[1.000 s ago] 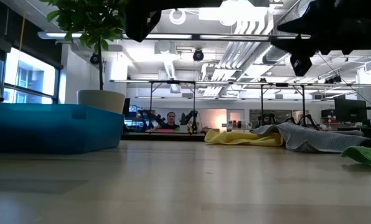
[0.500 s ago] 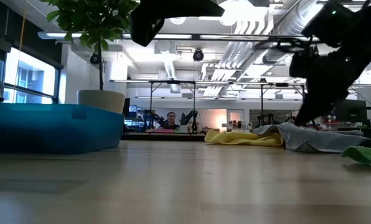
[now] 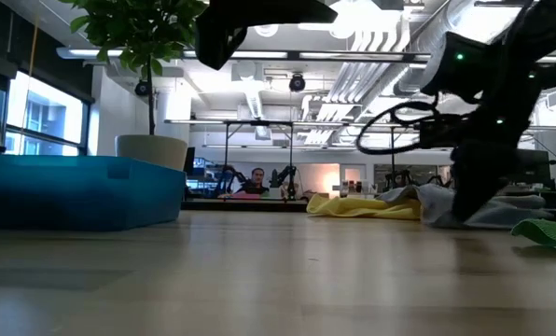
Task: Fold microfiber towels
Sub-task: Fold the gray towel on the table
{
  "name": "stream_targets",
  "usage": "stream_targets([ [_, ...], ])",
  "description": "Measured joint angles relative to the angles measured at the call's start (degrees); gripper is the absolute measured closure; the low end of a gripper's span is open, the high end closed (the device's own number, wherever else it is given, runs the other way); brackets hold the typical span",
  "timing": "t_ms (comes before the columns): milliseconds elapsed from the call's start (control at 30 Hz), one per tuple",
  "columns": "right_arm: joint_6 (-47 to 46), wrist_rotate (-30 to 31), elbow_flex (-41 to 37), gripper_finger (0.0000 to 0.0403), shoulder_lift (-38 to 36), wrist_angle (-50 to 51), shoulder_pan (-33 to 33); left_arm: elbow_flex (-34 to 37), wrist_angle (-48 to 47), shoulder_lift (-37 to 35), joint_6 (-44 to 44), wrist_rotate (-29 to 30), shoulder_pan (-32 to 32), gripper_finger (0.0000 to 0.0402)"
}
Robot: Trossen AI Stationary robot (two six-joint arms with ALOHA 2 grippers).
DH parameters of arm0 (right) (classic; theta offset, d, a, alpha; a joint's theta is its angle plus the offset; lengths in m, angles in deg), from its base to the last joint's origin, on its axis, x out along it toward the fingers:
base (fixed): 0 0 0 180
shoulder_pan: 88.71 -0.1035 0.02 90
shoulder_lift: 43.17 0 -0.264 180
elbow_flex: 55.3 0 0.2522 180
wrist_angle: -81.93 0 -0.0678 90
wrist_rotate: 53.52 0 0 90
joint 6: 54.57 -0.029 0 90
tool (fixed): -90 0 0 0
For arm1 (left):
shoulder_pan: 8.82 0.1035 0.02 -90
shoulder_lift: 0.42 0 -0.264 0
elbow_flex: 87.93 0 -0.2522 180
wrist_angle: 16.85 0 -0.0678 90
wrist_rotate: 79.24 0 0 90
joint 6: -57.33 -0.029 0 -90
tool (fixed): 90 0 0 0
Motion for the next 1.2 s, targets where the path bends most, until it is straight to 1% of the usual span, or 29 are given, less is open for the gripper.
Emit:
stream_targets([
  [100,2.08,-0.47,0.91,0.0265,3.55,-6.16,-0.01,0.00,0.00,0.00,0.00,-0.09,-0.01,0.0232],
  [200,4.25,-1.56,1.73,0.0265,7.73,-15.84,-0.52,0.00,0.00,0.00,0.00,-0.09,-0.01,0.0232],
  [267,5.92,-2.11,2.71,0.0265,11.65,-23.31,-1.06,0.00,0.00,0.00,0.00,-0.09,-0.01,0.0232],
  [333,7.56,-2.39,4.37,0.0265,15.95,-28.73,-1.56,0.00,0.00,0.00,0.00,-0.09,-0.01,0.0232],
  [433,10.14,-1.93,8.09,0.0265,22.34,-34.25,-2.16,0.00,-0.02,0.00,0.00,-0.09,-0.01,0.0232],
  [533,11.97,-1.85,12.78,0.0265,27.14,-36.17,-2.81,0.00,-0.07,0.00,0.00,-0.09,-0.06,0.0232],
  [633,13.88,-2.50,17.26,0.0265,29.25,-35.04,-3.55,0.00,-0.09,0.00,0.00,-0.09,-0.10,0.0232],
  [767,16.08,-2.47,22.13,0.0265,28.23,-33.37,-4.30,0.00,-0.20,0.00,0.00,-0.09,-0.53,0.0232],
  [833,16.09,-2.57,23.72,0.0265,26.87,-28.48,-4.37,0.00,-0.32,0.00,0.04,-0.67,-0.91,0.0232],
  [1033,13.99,-4.01,24.86,0.0269,20.56,-11.94,-6.26,0.00,-0.67,0.00,0.00,-6.66,-1.30,0.0232],
  [1100,12.53,-3.11,24.86,0.0275,18.72,-6.17,-8.00,0.00,-1.02,0.00,-0.47,-7.82,-1.28,0.0232],
  [1200,9.54,-0.85,24.86,0.0288,16.30,1.28,-11.21,0.00,-1.31,0.00,-2.12,-8.05,-1.04,0.0232],
])
